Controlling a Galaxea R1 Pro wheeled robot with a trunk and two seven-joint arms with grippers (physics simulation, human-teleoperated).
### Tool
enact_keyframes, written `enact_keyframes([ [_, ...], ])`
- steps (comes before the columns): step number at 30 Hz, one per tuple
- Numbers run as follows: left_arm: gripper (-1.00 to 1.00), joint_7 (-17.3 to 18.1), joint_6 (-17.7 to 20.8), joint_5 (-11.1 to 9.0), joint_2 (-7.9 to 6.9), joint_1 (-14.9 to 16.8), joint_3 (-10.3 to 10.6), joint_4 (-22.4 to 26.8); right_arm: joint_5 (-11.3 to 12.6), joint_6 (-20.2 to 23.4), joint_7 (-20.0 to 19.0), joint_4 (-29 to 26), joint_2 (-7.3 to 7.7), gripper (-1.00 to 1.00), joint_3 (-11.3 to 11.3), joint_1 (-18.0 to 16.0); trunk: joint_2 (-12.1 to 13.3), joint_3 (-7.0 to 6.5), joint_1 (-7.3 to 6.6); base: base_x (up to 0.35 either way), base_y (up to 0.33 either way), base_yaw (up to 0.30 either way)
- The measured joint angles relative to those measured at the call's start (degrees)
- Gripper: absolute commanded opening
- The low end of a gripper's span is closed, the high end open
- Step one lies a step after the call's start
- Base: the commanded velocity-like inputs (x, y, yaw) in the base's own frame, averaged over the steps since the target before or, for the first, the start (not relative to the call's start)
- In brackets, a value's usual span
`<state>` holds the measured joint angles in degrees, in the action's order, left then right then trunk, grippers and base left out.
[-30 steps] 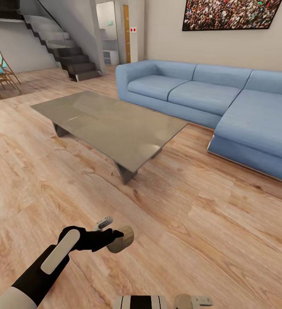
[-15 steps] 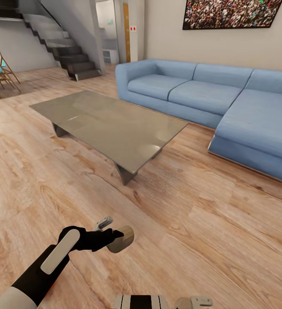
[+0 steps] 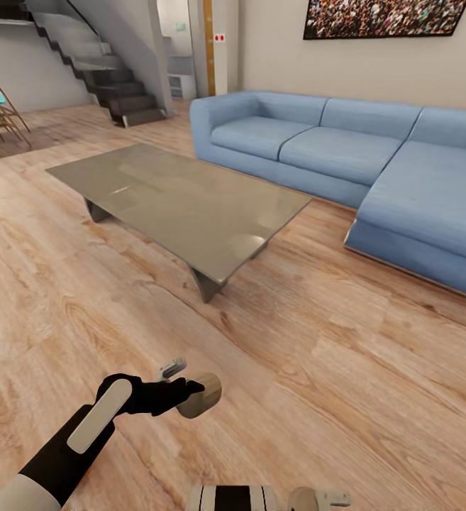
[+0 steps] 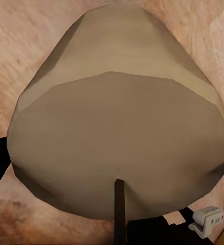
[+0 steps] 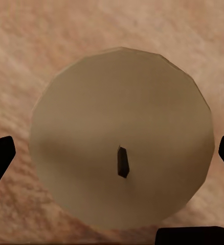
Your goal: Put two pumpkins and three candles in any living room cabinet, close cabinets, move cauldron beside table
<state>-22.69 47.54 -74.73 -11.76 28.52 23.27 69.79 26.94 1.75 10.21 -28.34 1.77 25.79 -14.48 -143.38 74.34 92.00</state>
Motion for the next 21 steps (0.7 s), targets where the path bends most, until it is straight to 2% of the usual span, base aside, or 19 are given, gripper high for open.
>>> enact_keyframes([
  [3,-1.00,0.00,0.00,0.01,0.00,0.00,0.00,-0.01,0.00,0.00,-0.01,0.00,0.00,1.00,0.00,0.00,-0.04,0.67,0.08,0.000,0.000,0.000],
  [13,-1.00,0.01,-0.02,-0.04,0.01,0.01,0.00,0.00,0.00,0.00,0.02,0.00,0.00,1.00,0.00,0.00,-0.04,0.67,0.07,0.000,0.000,0.000],
  [17,-1.00,0.00,-0.01,0.00,0.02,0.00,0.00,0.01,0.00,0.00,0.03,0.03,0.00,1.00,0.00,0.00,-0.09,1.55,0.18,0.000,0.000,0.000],
  [21,-1.00,0.01,-0.04,-0.04,0.03,0.01,0.00,0.01,0.00,0.00,0.03,0.08,0.00,1.00,0.00,0.00,-0.10,1.56,0.18,0.000,0.000,0.000],
])
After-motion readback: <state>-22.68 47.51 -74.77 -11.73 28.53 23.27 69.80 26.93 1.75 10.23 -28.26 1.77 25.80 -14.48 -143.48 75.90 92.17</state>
